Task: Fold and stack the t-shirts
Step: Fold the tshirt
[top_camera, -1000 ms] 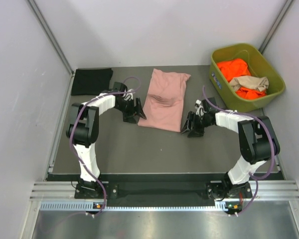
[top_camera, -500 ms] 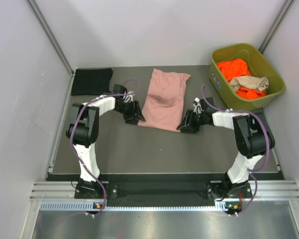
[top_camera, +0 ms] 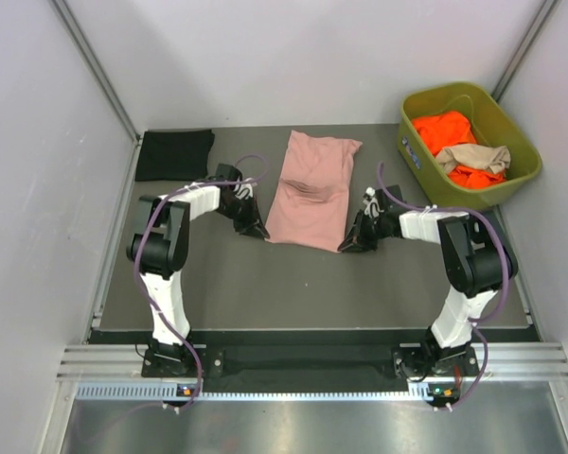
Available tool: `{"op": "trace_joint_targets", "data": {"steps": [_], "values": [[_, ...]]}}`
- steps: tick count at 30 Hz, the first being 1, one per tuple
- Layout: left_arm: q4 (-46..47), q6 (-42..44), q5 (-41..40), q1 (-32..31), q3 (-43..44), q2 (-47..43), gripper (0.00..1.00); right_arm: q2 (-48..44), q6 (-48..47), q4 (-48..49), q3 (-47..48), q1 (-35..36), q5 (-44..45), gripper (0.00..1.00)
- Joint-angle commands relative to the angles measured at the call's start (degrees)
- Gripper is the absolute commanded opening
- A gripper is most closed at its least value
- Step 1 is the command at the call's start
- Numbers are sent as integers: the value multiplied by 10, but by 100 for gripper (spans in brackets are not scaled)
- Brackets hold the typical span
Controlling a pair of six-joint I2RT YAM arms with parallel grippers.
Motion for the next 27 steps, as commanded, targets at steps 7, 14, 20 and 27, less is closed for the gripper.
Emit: {"op": "trace_joint_targets", "data": {"steps": [7, 14, 20, 27], "values": [[0, -25, -25, -66, -103, -67, 0, -66, -129, -122, -16, -10, 66, 0], [31, -98, -68, -154, -235, -178, 0, -176, -140, -187, -115, -16, 100, 0], [33, -130, -91, -182, -343, -273, 0, -256, -128, -239, -163, -12, 153, 0], [13, -117, -93, -183, -361, -324, 56, -224, -130, -277, -136, -15, 152, 26]]}}
